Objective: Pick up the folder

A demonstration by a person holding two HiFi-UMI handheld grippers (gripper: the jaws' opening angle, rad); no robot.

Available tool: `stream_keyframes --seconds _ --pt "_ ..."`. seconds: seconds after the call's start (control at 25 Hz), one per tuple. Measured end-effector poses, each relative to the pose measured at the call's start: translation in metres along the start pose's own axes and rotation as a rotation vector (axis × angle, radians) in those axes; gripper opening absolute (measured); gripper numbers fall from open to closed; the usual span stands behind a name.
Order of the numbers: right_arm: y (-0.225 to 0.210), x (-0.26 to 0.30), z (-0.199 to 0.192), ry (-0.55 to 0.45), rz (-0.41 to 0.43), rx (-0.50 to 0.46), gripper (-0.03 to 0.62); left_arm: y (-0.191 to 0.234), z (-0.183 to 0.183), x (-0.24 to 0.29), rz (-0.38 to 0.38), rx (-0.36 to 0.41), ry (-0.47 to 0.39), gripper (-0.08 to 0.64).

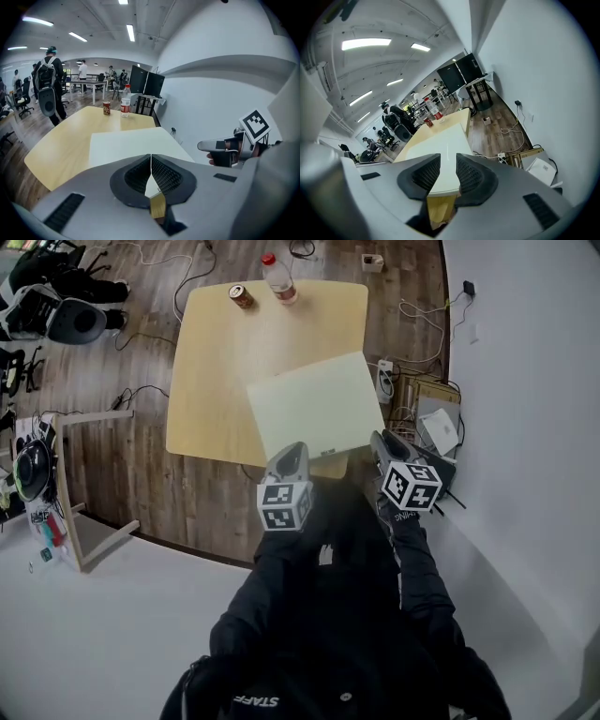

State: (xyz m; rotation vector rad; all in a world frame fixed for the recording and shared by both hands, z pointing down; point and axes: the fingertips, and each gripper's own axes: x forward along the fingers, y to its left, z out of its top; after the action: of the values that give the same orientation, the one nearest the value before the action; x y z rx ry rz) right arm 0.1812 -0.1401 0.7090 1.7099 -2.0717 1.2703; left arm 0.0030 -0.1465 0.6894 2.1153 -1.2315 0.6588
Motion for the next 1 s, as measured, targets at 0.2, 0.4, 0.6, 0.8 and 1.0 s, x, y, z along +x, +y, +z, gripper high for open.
stream_keyframes --seconds 0.2,0.4,0.6,0.8,1.0 --pt "-0.034 0.028 -0.01 -0.033 -0.003 0.143 0.215 0.002 -0.001 0.025 -0.021 0.02 0.021 0.035" --pt "-0.062 0.046 -0.028 -0.04 0.003 0.239 0.301 0.004 -0.008 0.036 -0.028 0.017 0.04 0.035" --pt "-0.072 0.064 -0.039 -0.044 0.081 0.363 0.353 0.007 -0.015 0.05 -0.035 0.018 0.055 0.035" --pt "-0.07 0.076 -0.043 -0.062 0.181 0.494 0.384 0.009 -0.016 0.06 -0.044 0.025 0.061 0.035" --pt "-0.067 0.087 -0.049 -0.059 0.273 0.592 0.407 0.01 -0.013 0.065 -0.052 0.037 0.058 0.035"
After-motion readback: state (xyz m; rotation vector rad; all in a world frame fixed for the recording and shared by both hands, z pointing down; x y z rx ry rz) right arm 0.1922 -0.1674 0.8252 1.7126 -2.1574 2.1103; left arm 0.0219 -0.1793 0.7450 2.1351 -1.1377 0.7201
